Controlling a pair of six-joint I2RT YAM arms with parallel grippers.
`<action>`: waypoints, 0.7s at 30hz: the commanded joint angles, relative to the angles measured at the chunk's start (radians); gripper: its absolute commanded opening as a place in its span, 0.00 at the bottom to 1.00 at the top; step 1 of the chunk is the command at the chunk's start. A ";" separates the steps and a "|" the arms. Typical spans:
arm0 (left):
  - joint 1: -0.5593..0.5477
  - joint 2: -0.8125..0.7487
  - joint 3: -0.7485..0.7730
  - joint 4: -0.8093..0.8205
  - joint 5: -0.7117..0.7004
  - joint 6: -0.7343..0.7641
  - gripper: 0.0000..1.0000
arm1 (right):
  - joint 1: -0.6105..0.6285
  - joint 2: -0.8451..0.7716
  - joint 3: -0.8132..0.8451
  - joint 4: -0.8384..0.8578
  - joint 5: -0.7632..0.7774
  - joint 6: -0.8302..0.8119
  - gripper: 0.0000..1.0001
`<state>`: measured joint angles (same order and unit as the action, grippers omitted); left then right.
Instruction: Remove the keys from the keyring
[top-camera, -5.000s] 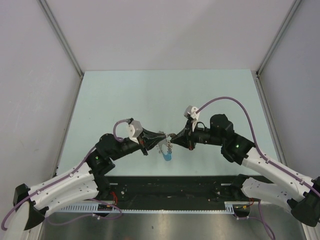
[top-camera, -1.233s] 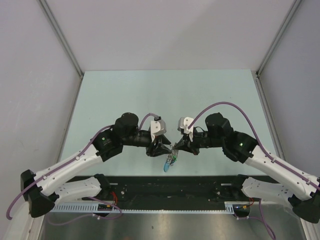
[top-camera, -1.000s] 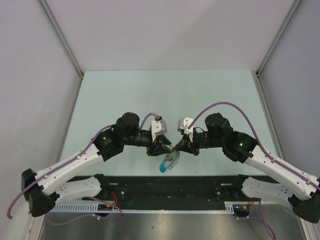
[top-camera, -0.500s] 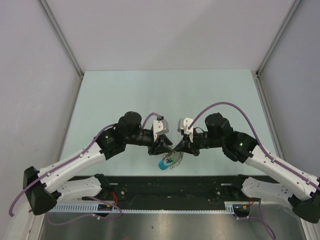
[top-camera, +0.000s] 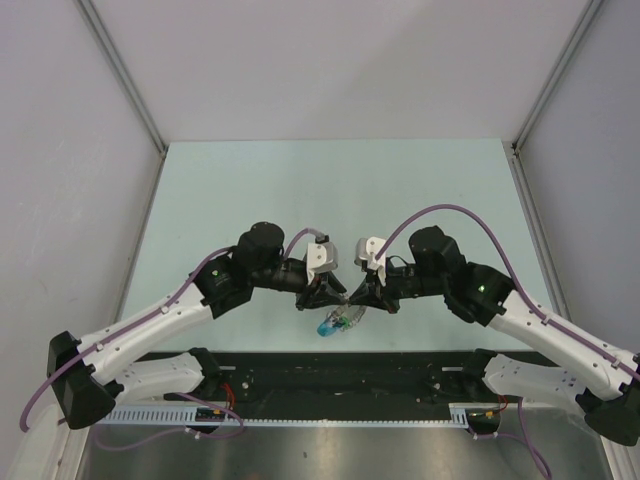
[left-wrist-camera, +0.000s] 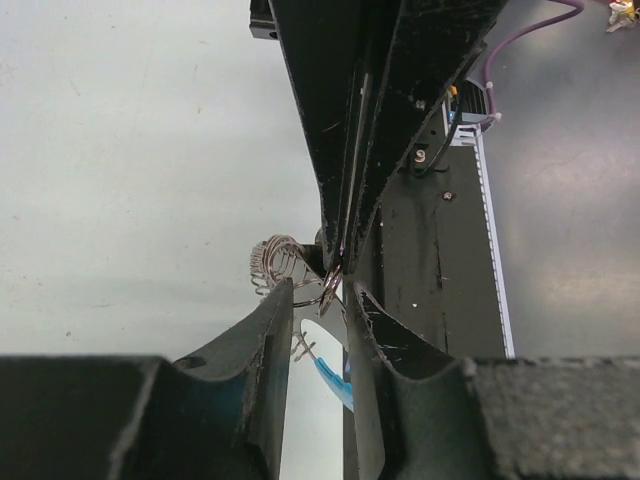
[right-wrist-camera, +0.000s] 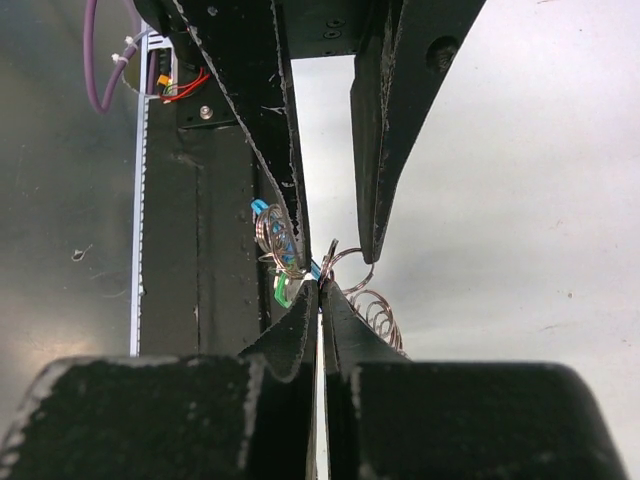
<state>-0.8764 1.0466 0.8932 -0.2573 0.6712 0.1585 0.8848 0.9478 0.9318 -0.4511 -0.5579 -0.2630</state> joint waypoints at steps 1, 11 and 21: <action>-0.001 0.004 0.033 -0.005 0.070 0.044 0.31 | 0.006 -0.006 0.058 0.074 -0.025 0.001 0.00; -0.001 0.024 0.035 -0.010 0.088 0.059 0.29 | 0.006 -0.010 0.058 0.075 -0.027 -0.002 0.00; -0.001 0.029 0.036 -0.014 0.087 0.067 0.03 | 0.006 -0.004 0.058 0.075 -0.027 -0.005 0.00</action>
<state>-0.8764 1.0782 0.8944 -0.2573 0.7296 0.1936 0.8864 0.9508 0.9318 -0.4461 -0.5625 -0.2653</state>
